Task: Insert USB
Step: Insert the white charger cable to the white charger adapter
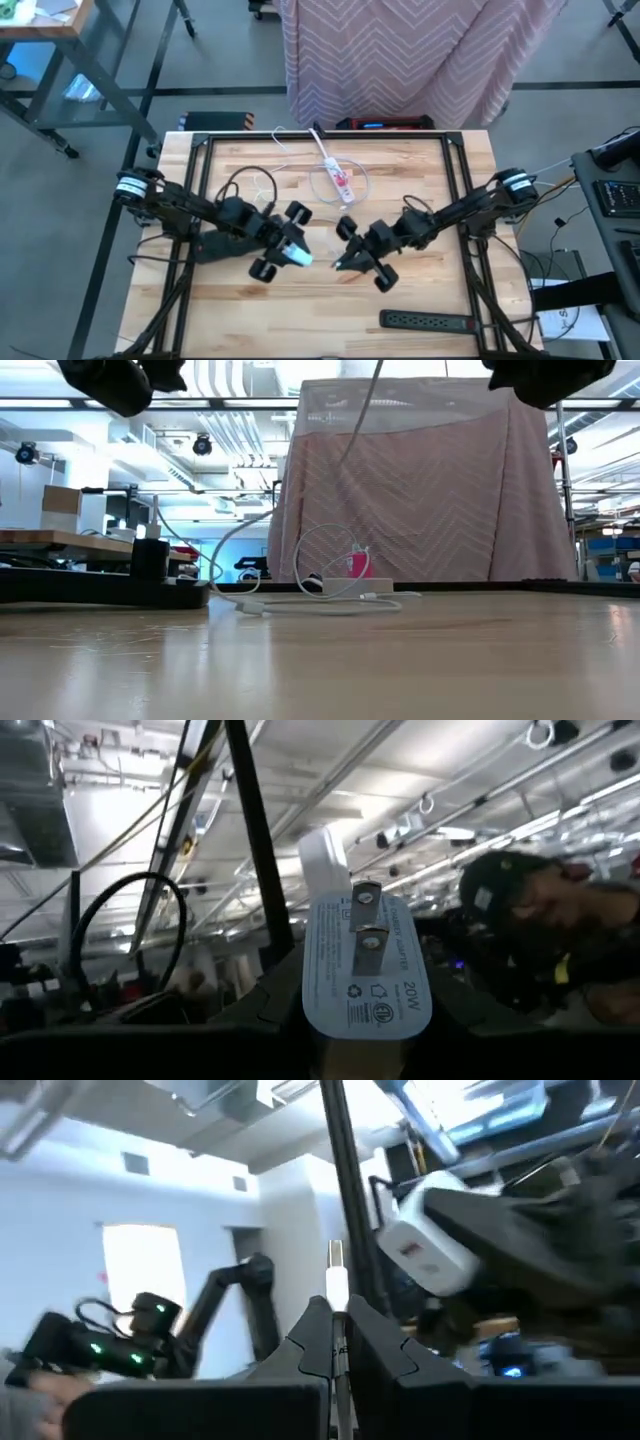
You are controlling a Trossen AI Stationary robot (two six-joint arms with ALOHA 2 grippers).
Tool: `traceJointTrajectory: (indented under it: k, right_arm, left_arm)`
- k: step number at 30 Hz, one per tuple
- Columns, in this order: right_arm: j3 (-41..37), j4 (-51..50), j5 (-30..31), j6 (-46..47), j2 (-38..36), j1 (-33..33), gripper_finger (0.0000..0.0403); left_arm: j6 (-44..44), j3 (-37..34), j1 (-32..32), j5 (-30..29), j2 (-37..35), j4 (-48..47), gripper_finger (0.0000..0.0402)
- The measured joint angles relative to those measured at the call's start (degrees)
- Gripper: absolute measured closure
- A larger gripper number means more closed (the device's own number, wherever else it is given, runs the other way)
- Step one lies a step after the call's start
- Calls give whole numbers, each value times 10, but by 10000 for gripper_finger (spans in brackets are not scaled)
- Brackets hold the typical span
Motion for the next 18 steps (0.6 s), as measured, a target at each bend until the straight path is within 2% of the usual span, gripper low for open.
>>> traceJointTrajectory:
  k: [7,13,18]
  right_arm:
    - [29,0,-2,77,40,-5,403]
    - [46,-2,-29,166,62,-10,403]
    - [46,37,-32,230,85,-24,403]
  left_arm:
    - [26,-3,0,17,0,-21,301]
    - [79,-5,-3,17,0,-58,301]
    - [89,-6,-3,32,0,-57,301]
